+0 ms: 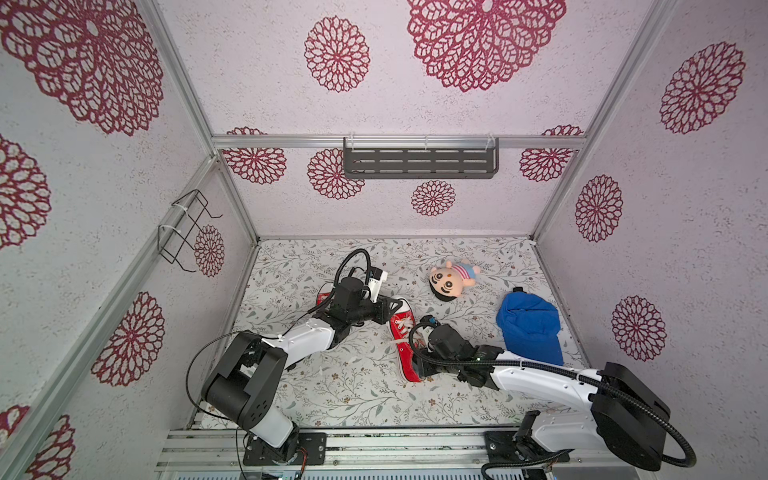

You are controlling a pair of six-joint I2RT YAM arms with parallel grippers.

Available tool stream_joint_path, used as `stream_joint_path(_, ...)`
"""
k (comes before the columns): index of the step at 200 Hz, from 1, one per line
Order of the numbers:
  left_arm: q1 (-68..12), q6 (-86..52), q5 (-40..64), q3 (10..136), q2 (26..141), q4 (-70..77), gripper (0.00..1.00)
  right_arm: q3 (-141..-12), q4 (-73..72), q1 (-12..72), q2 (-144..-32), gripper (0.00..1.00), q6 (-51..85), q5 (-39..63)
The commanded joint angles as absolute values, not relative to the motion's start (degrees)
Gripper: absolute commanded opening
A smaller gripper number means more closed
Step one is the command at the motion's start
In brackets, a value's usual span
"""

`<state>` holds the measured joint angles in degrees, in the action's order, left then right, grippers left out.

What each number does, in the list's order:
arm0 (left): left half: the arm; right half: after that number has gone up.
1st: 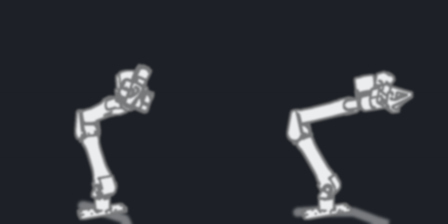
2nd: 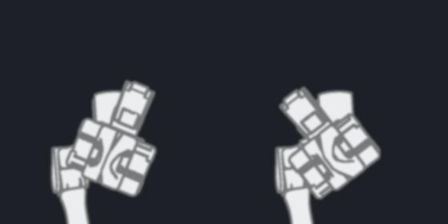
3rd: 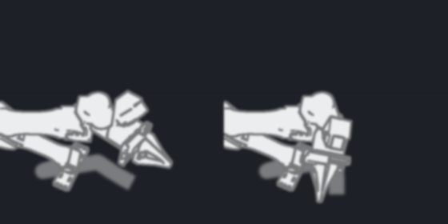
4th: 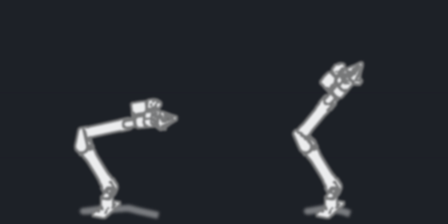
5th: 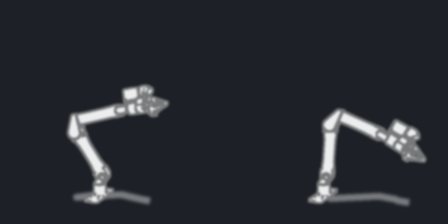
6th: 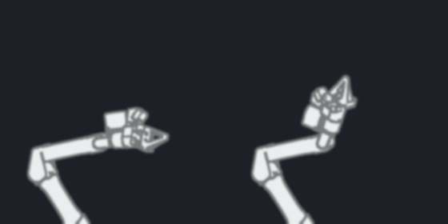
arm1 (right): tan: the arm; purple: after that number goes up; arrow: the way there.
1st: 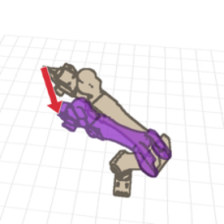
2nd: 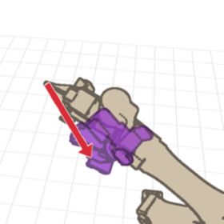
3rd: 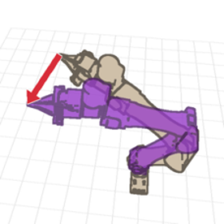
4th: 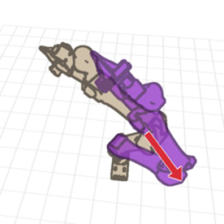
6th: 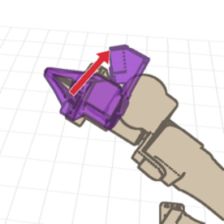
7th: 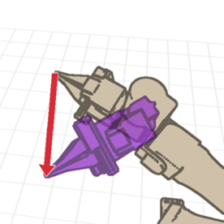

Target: Remove the insole from the shoe

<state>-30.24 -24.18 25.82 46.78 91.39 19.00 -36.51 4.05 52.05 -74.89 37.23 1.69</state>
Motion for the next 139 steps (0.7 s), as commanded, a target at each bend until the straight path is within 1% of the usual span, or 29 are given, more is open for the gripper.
stream_joint_path(1,-31.29,-21.96,29.16,48.16,90.29,19.19,0.08,-36.44,7.73,49.03,-74.14,0.15,37.94,1.78)
stream_joint_path(35,-31.38,-21.24,29.87,48.25,89.79,18.8,0.07,-35.97,11.06,45.86,-74.0,0.19,36.87,4.76)
stream_joint_path(72,-31.79,-21.05,30.01,48.84,89.56,18.46,0.07,-36.97,11.79,45.35,-75.82,0.23,35.61,6.75)
stream_joint_path(90,-32.17,-20.86,29.95,49.29,89.56,18.04,0.07,-37.72,11.34,45.35,-77.5,0.23,35.29,7.73)
stream_joint_path(139,-32.5,-20.26,29.47,49.48,88.62,16.9,0.07,-41.57,19.53,45.34,-80.77,0.25,34.43,1.13)
